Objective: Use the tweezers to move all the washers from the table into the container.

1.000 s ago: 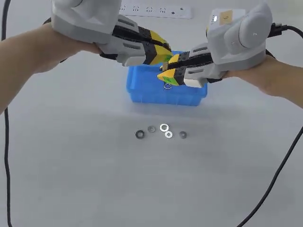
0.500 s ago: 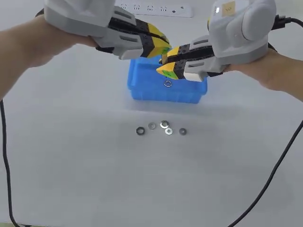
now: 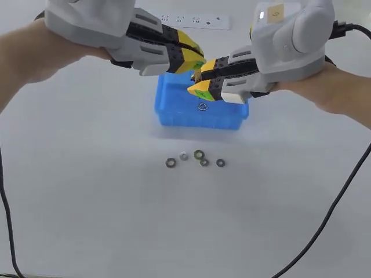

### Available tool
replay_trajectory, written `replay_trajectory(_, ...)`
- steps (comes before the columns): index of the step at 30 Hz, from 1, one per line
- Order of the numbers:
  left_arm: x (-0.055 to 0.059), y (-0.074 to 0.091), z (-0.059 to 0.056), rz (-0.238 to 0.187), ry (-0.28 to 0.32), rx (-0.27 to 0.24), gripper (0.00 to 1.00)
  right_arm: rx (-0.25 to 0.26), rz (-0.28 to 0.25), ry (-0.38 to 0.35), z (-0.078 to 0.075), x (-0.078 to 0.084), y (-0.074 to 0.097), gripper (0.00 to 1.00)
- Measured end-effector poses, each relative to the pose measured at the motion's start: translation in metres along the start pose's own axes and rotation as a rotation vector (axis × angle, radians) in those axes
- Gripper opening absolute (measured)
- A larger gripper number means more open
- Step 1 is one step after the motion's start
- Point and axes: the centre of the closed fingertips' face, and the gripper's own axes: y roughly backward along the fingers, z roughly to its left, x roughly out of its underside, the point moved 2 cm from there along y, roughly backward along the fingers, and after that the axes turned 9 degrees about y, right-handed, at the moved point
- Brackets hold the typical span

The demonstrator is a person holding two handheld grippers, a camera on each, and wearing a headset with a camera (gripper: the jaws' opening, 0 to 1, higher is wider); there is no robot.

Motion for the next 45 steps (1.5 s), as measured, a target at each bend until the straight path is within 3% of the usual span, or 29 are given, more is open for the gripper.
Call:
replay_trajectory(11,-0.004,0.011,-0.014,-0.002,-0.024,-0.006,0.05,-0.014,0.016,-0.026,0.023,-0.001,0.009,0.23)
replay_trajectory(17,0.001,0.021,-0.021,-0.005,-0.017,-0.020,0.05,0.116,0.023,-0.060,0.023,0.010,0.028,0.41)
replay_trajectory(21,0.016,0.026,-0.030,0.021,-0.003,-0.022,0.05,0.146,0.066,-0.084,0.037,0.025,0.046,0.46)
replay_trajectory(24,0.028,0.029,-0.037,0.035,0.012,-0.021,0.05,0.197,0.085,-0.109,0.046,0.034,0.060,0.49)
replay_trajectory(27,0.047,0.032,-0.045,0.058,0.045,-0.017,0.05,0.246,0.107,-0.142,0.059,0.044,0.073,0.54)
replay_trajectory(30,0.060,0.032,-0.056,0.078,0.067,-0.014,0.05,0.263,0.137,-0.145,0.074,0.053,0.080,0.67)
replay_trajectory(32,0.065,0.033,-0.061,0.083,0.078,-0.013,0.05,0.254,0.163,-0.163,0.087,0.060,0.085,0.70)
replay_trajectory(35,0.070,0.034,-0.066,0.082,0.093,-0.015,0.06,0.239,0.193,-0.168,0.104,0.067,0.089,0.70)
replay_trajectory(39,0.071,0.034,-0.073,0.061,0.109,-0.013,0.06,0.228,0.184,-0.230,0.119,0.072,0.093,0.70)
replay_trajectory(45,0.075,0.033,-0.083,0.068,0.109,-0.001,0.06,0.254,0.174,-0.276,0.121,0.073,0.098,0.70)
